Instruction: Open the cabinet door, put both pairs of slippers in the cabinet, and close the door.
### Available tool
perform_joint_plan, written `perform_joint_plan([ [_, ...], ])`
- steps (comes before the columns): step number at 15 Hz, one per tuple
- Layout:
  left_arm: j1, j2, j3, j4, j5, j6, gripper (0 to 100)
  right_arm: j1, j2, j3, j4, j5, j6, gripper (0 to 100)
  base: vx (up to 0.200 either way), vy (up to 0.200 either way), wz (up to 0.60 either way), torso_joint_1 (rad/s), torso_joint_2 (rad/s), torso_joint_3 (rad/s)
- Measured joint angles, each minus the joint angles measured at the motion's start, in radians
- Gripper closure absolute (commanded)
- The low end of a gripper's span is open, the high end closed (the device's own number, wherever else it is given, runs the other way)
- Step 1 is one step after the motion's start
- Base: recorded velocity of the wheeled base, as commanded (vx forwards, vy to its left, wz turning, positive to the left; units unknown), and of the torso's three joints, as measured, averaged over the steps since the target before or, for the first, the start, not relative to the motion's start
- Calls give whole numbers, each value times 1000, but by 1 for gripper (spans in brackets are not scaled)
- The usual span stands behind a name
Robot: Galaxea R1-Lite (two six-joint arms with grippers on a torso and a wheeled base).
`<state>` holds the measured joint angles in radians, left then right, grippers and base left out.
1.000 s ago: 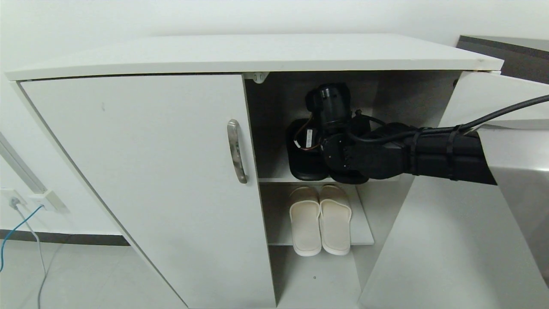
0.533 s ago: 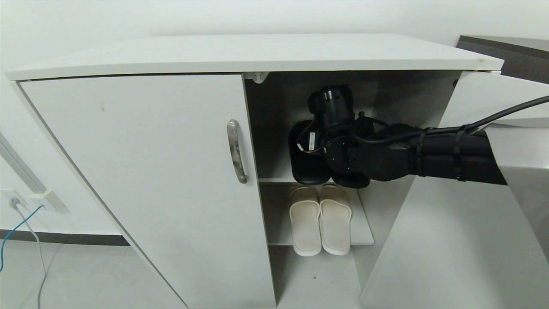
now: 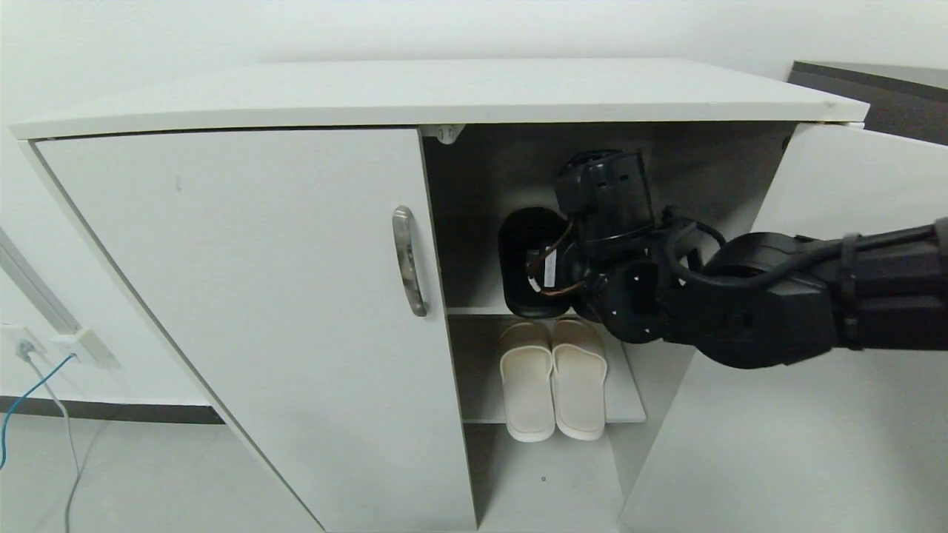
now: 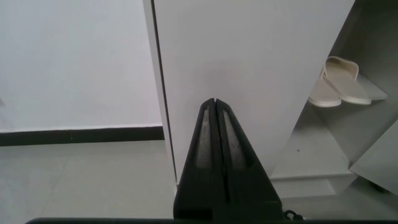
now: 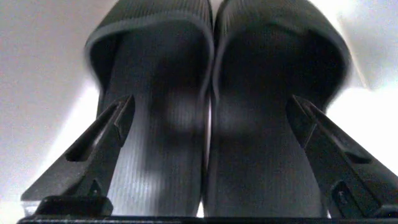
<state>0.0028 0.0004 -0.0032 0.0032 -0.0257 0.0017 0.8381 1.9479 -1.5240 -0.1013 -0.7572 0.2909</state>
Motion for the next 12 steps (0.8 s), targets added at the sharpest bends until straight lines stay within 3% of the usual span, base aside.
perform_joint_plan([
  [2, 0, 0, 0, 0, 0, 0, 100, 36, -70, 104, -30, -1, 0, 0, 0, 0, 0, 0, 0, 0],
  [7, 0, 0, 0, 0, 0, 0, 100, 76, -173, 235, -73, 6, -1, 0, -200, 0, 0, 0, 1, 4],
  [8, 0, 0, 0, 0, 0, 0, 100, 77, -180, 243, -72, 8, -1, 100, -200, 0, 0, 7, 2, -2],
  [12, 0, 0, 0, 1, 0, 0, 100, 79, -194, 270, -87, 16, -2, 100, -200, 0, 0, -1, 2, 5],
])
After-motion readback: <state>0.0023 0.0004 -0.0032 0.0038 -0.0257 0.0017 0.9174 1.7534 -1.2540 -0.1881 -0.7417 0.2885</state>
